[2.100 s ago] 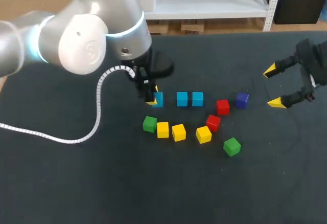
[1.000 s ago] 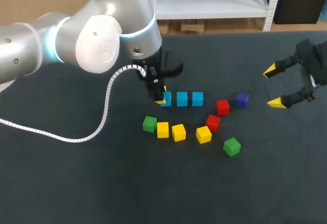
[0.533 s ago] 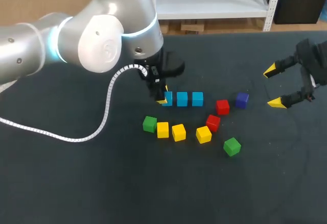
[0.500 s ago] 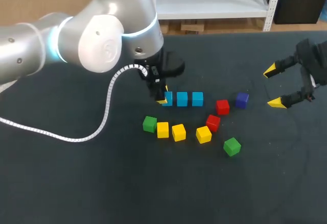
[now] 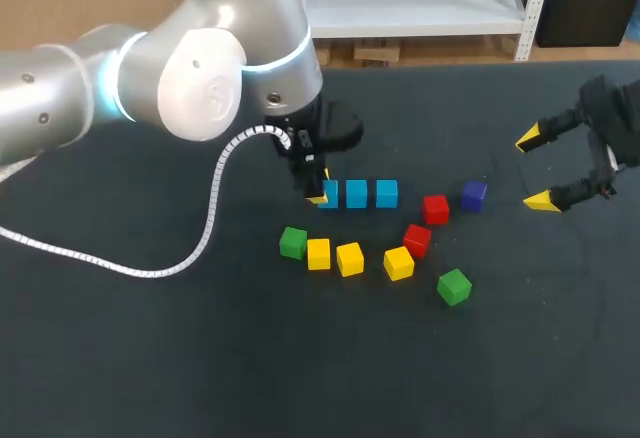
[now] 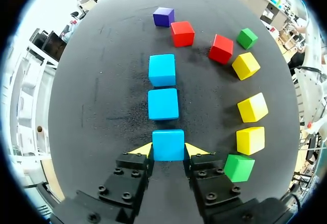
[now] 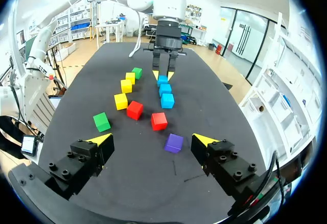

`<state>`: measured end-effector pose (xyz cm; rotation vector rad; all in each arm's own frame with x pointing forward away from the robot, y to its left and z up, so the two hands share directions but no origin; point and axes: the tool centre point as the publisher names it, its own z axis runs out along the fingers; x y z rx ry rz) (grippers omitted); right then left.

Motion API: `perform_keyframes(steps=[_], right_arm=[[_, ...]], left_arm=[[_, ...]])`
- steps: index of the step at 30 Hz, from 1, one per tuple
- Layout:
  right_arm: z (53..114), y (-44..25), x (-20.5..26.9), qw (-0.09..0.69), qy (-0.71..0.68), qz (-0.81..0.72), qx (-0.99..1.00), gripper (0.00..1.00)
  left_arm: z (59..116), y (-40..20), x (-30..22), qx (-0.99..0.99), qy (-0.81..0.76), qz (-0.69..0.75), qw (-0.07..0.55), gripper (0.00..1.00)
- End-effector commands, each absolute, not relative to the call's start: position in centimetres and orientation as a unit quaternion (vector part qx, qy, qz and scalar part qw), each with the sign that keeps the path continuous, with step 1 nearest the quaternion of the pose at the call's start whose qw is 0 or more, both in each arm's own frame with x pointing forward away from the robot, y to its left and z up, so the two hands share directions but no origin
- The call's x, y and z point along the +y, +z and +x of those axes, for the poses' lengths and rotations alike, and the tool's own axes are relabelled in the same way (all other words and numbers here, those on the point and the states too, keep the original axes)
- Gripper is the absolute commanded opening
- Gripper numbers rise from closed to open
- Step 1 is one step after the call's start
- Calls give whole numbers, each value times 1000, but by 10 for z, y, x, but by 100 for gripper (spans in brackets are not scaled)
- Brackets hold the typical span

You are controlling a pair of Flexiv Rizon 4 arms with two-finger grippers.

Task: Place the blue cubes, place green cubes on the blue cubes, place the yellow cubes on the green cubes, then place the red cubes on the yellow cubes, and place purple cube on the red cubes.

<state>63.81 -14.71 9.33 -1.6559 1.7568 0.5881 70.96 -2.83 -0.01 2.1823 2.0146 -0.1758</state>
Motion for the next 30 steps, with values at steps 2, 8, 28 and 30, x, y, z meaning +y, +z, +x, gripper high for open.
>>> perform_keyframes(steps=[2, 8, 28, 30], right_arm=[[639, 92, -147, 323, 225, -631, 668, 100], [639, 92, -147, 323, 225, -631, 668, 100], [639, 92, -147, 323, 225, -631, 668, 100], [639, 92, -147, 323, 225, -631, 668, 100]], left_arm=[[713, -1, -29, 676, -59, 730, 78, 0], [715, -2, -27, 678, -58, 729, 75, 0], [715, -4, -26, 682, -62, 726, 70, 16], [715, -4, -26, 682, -62, 726, 69, 18]])
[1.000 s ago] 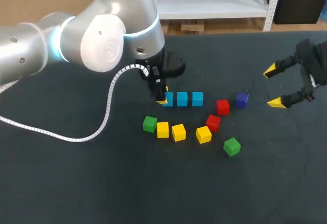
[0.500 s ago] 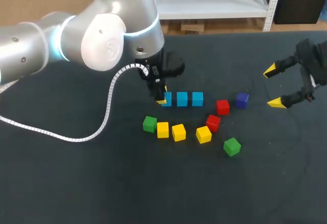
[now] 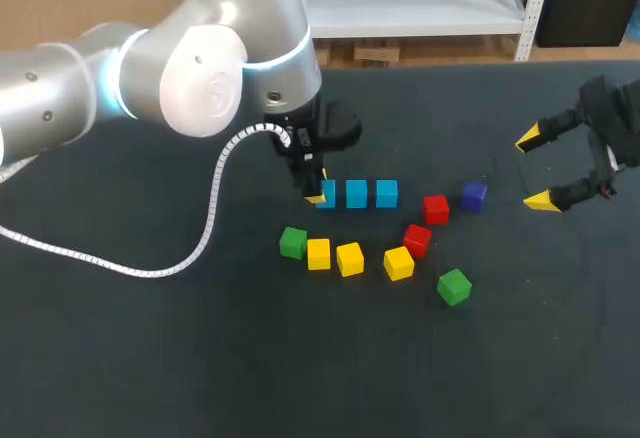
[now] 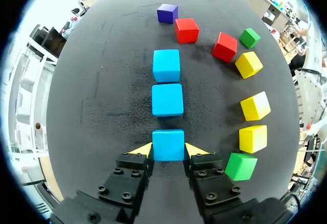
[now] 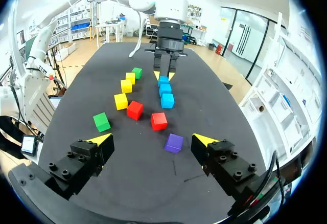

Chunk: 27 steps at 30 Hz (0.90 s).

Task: Place the blue cubes, place green cubes on the blue cubes, place the yellow cubes on the green cubes, then place the red cubes on the yellow cubes, and place purple cube on the red cubes.

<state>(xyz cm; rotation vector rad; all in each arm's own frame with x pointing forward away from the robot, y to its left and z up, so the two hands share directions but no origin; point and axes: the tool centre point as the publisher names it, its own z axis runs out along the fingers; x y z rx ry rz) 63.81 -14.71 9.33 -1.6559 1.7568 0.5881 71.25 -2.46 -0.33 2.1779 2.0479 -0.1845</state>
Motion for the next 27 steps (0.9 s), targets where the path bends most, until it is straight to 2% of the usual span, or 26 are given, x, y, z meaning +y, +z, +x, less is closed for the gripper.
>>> perform_keyframes(steps=[1, 6, 13, 16, 20, 21, 23, 25, 27], right_arm=[[639, 92, -147, 323, 225, -631, 668, 100], [639, 92, -147, 323, 225, -631, 668, 100], [639, 92, -147, 323, 225, -631, 668, 100], [639, 92, -147, 323, 225, -631, 668, 100], [639, 92, -147, 323, 225, -631, 668, 100], [639, 92, -147, 323, 225, -631, 668, 100], [639, 92, -147, 323, 225, -631, 668, 100], [639, 92, -147, 323, 225, -631, 668, 100], [639, 92, -147, 323, 225, -631, 668, 100]], left_arm=[[715, -4, -26, 681, -63, 726, 69, 19], [713, -4, -27, 681, -64, 726, 68, 17], [711, -5, -27, 682, -66, 725, 66, 27], [711, -5, -27, 683, -67, 725, 65, 38], [711, -5, -26, 683, -67, 725, 62, 47], [711, -5, -26, 683, -67, 724, 62, 64], [711, -5, -26, 683, -67, 724, 61, 61], [711, -5, -26, 683, -68, 724, 61, 65], [711, -5, -26, 683, -68, 725, 61, 82]])
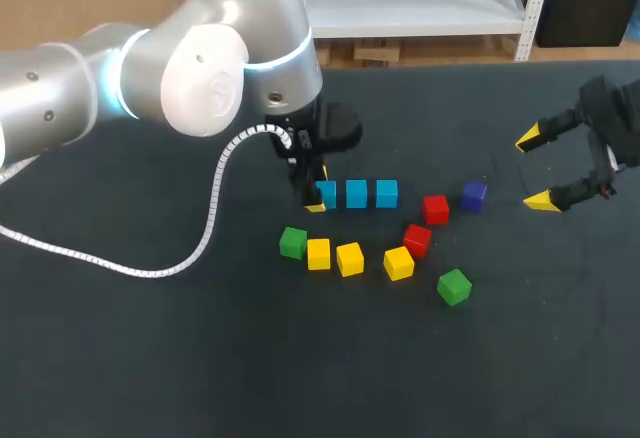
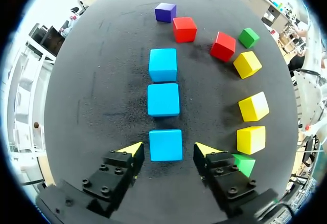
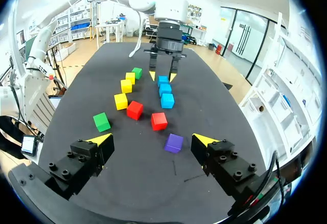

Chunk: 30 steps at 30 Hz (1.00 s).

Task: Place the blue cubes, place green cubes on the blue cubes, place the yellow cubes on the green cubes, then place the red cubes on the yellow cubes, and place purple cube on the red cubes.

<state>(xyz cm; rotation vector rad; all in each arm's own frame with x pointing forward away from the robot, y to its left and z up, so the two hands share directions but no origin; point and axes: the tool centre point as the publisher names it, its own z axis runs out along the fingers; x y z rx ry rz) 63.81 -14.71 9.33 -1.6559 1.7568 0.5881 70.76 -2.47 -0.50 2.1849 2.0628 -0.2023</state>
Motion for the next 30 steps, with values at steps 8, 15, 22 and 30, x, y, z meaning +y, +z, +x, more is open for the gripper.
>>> perform_keyframes(steps=[8, 15, 22, 30], right_arm=[[639, 92, -147, 323, 225, -631, 668, 100], [639, 92, -147, 323, 225, -631, 668, 100], [639, 92, -147, 323, 225, -631, 668, 100], [639, 92, -147, 323, 225, -631, 668, 100]], left_arm=[[709, 18, -12, 687, -68, 719, 76, 100], [692, 52, 20, 666, -89, 731, 121, 100], [672, 82, 53, 625, -103, 761, 144, 100], [664, 107, 91, 616, -116, 757, 184, 100]])
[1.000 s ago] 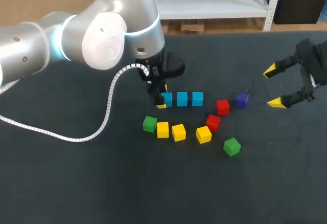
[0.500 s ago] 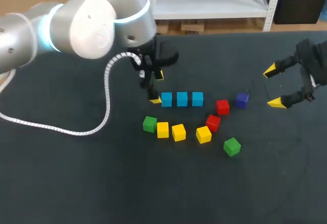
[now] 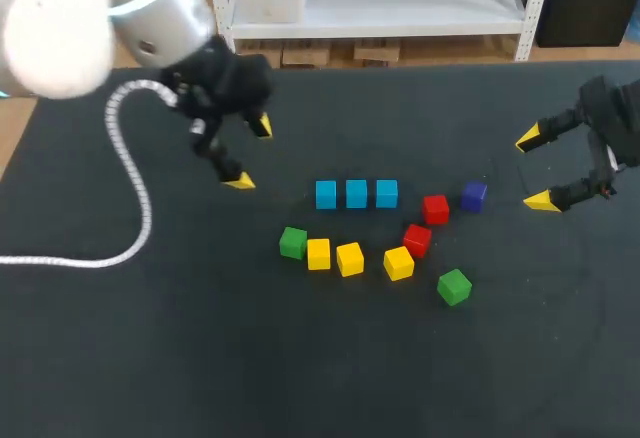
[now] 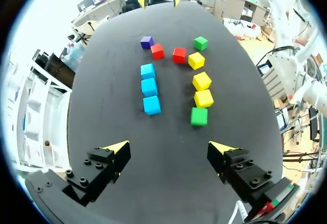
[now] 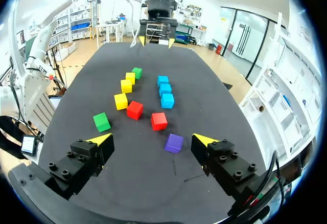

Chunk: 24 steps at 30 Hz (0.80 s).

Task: Place the blue cubes, place green cubes on the blue cubes, place the yellow cubes on the green cubes, then place the red cubes on the yellow cubes, and place purple cube on the red cubes.

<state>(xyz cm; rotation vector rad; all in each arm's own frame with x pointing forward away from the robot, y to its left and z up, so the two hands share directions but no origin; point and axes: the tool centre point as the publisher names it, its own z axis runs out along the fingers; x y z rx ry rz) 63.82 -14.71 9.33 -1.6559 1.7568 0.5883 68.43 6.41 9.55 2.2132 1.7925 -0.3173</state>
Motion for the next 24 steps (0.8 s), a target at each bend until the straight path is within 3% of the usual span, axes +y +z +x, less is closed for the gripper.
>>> perform_keyframes(steps=[1, 18, 24], right_arm=[[639, 92, -147, 323, 225, -631, 668, 100], [639, 92, -147, 323, 225, -631, 668, 100], [639, 92, -147, 323, 225, -631, 668, 100]], left_arm=[[664, 108, 94, 616, -116, 757, 184, 100], [656, 104, 123, 574, -120, 784, 205, 100], [648, 93, 113, 529, -122, 821, 175, 100]])
